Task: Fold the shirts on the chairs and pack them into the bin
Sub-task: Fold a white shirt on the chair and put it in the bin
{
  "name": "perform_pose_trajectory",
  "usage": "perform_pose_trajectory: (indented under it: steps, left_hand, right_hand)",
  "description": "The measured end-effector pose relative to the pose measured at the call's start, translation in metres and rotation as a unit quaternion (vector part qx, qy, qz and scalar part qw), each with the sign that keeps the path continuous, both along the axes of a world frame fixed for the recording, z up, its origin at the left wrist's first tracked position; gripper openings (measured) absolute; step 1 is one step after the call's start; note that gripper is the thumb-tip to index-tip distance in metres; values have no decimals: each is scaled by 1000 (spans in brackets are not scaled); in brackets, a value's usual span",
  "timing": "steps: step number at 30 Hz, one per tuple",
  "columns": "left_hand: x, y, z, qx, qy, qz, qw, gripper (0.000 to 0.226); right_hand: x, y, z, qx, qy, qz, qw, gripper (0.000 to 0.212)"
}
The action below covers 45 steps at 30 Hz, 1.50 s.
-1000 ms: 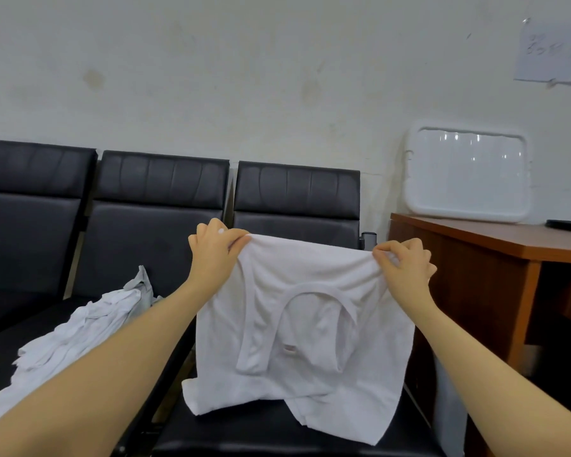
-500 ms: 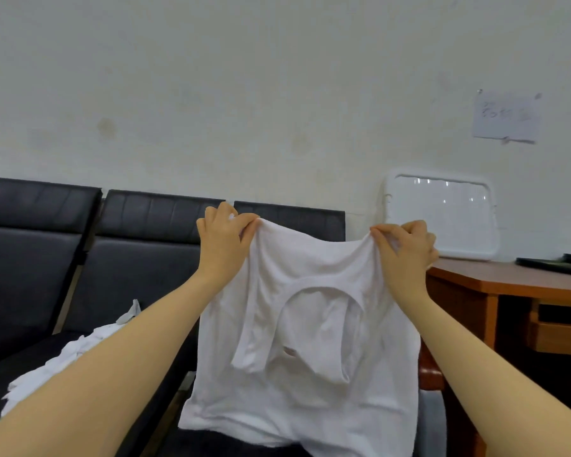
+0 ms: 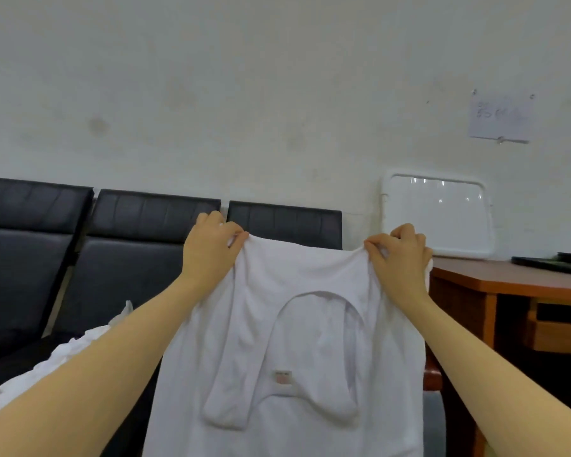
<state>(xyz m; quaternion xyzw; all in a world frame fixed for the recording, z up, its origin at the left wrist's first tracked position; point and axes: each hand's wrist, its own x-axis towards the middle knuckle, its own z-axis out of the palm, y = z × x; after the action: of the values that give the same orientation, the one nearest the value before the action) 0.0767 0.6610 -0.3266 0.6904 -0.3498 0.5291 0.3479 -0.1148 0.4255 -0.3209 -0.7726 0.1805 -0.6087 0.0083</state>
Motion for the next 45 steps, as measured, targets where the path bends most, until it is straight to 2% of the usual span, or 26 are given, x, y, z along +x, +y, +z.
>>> perform_pose_trajectory:
  steps: [5,9,13,23,28,32,34,36,38,42,45]
  left_hand:
    - [29,-13,-86,142,121,28,982,25]
    - [57,-23,-160,329,193,56,923,30]
    - [80,-33,-216,397,226,62,887,31]
    - [120,-55,-280,450,267,112,845,33]
    - [128,-54,-312,464,322,73,822,31]
    - [120,-66,-307,431,327,98,835,39]
    - [109,-75,-306,380,369,71,845,33]
    - [98,-79,-309,358,435,30,826,35]
    - [92,-79,-318,404,442,30,800,44]
    - [98,-78,-323,407,432,46,804,42]
    - [104,-81,-321,392,416,54,819,35]
  right_hand:
    - [26,-18,-79,80,165,-24,983,22]
    - [46,-37,-142,145,290,-38,945,26]
    - [66,-55,-197,167,344,-47,923,23]
    - [107,-95,-270,253,388,-2,886,21]
    - [113,-101,-299,274,417,23,866,22]
    - [110,-107,-314,262,420,20,869,18]
    - [108,-109,-316,265,412,16,872,18]
    - [104,-110,-316,272,415,15,868,19]
    - [99,-112,-316,273,415,23,867,19]
    - [86,-113,-315,328,381,66,862,26]
    - [81,-110,-313,363,344,92,861,25]
